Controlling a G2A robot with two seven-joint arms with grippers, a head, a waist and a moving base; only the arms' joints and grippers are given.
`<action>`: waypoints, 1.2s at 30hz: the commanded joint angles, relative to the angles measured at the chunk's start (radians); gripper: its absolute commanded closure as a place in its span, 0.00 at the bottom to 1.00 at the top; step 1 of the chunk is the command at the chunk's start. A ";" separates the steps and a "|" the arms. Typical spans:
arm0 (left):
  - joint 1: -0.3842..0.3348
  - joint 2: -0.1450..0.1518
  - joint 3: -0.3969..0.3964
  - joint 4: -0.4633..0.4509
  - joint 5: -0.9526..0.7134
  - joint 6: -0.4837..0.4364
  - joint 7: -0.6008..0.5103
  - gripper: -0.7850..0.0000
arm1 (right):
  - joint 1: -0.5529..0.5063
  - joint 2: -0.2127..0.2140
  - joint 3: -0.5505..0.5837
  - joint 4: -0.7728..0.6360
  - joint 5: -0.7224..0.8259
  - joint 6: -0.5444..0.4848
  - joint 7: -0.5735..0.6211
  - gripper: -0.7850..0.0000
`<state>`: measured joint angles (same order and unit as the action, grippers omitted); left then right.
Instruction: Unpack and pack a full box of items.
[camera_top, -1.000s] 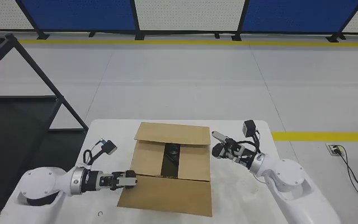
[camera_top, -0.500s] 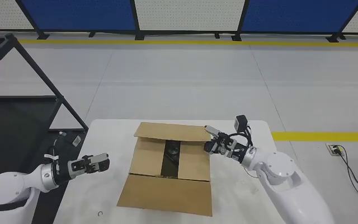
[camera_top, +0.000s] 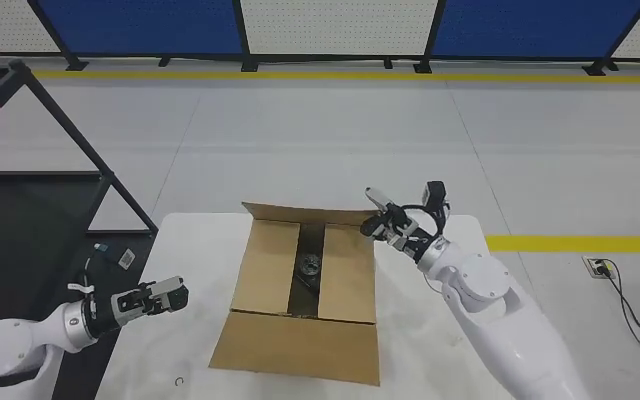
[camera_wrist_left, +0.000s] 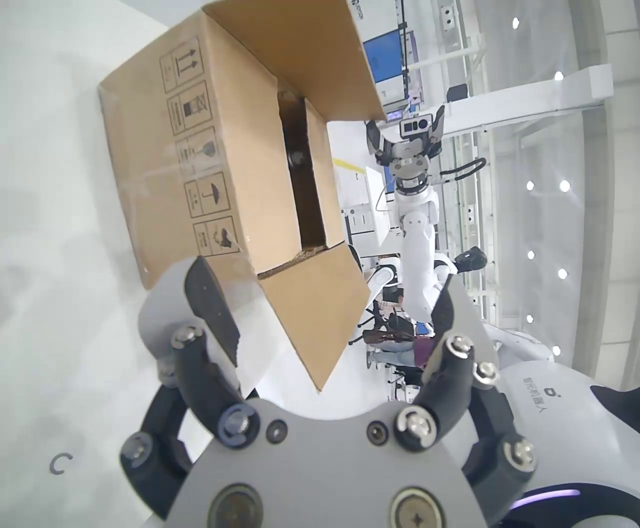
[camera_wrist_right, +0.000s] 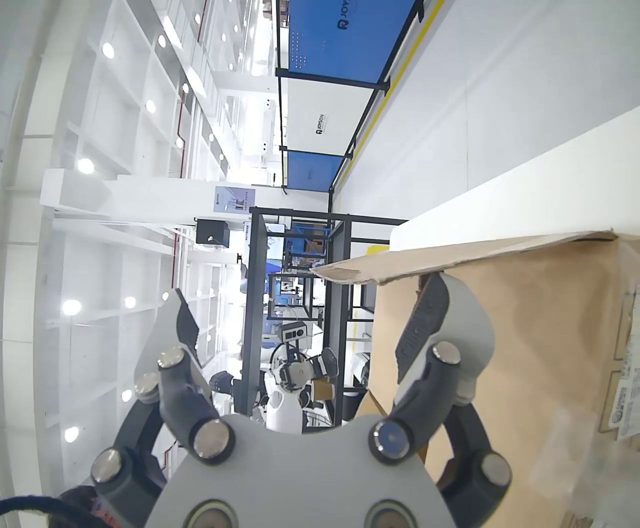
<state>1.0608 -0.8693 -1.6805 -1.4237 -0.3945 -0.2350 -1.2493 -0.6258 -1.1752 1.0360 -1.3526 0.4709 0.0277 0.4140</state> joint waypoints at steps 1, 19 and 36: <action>0.000 0.000 0.000 0.000 0.000 0.000 0.000 0.00 | 0.000 0.000 0.000 0.000 0.000 0.000 0.000 0.00; 0.045 0.004 -0.021 -0.039 -0.030 0.017 0.064 0.00 | 0.168 -0.100 -0.160 0.170 0.060 0.044 -0.218 0.00; 0.079 0.009 -0.032 -0.028 -0.085 0.031 0.121 0.00 | 0.358 -0.259 -0.284 0.583 0.165 0.003 -0.366 0.00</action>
<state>1.1423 -0.8602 -1.7157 -1.4562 -0.4801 -0.2149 -1.1423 -0.2710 -1.4311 0.7536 -0.7807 0.6345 0.0310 0.0428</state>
